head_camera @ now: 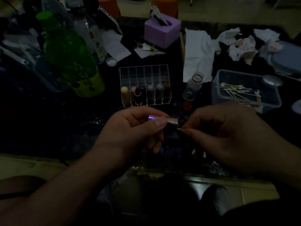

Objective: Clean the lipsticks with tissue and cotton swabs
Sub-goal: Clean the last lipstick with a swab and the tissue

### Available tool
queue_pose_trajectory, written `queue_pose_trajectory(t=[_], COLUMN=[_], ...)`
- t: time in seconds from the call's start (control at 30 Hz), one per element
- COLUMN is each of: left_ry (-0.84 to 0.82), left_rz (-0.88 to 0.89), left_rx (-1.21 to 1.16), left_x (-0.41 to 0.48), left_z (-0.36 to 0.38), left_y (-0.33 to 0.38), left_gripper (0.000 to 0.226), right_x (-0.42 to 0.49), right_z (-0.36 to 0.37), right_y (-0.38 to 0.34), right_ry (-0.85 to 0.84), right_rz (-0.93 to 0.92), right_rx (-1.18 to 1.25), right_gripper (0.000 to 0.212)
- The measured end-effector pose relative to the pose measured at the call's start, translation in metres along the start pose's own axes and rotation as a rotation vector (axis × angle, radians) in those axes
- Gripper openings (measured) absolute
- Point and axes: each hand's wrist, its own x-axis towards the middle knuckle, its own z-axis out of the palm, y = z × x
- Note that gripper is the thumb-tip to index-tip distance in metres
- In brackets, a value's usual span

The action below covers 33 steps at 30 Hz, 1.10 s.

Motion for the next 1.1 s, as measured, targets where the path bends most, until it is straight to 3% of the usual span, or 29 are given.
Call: queue_pose_trajectory(t=[0.1,0.2,0.3,0.53,0.7,0.83,1.1], left_ry=[0.021,0.054,0.019,-0.012,-0.024,-0.103,-0.083], left_rz=[-0.031,-0.049,-0.055,-0.045,-0.024,-0.064,-0.205], left_rx=[0.003,-0.121,-0.134,-0.089,-0.024,0.056,0.425], left_x=[-0.001,0.0,-0.001,-0.001,0.0,0.002,0.004], left_z=[0.002,0.001,-0.003,0.002,0.006,0.016,0.025], left_y=[-0.002,0.0,0.004,-0.001,-0.003,-0.006,-0.024], left_gripper=[0.016,0.022,0.021,0.016,0.028,0.039,0.023], right_x=[-0.001,0.0,0.002,0.004,0.002,0.0,0.019], right_z=[-0.003,-0.014,-0.024,-0.017,-0.015,-0.018,-0.012], right_y=[0.002,0.011,0.022,0.036,0.04,0.046,0.087], right_ry=[-0.075,0.035,0.137,0.11,0.1,0.106,0.088], right_rz=[0.056,0.138,0.16,0.221,0.298,0.395,0.488], right_rx=[0.218,0.466,0.529,0.642,0.728,0.577,-0.153], right_gripper=[0.015,0.019,0.015,0.013,0.009,0.013,0.014])
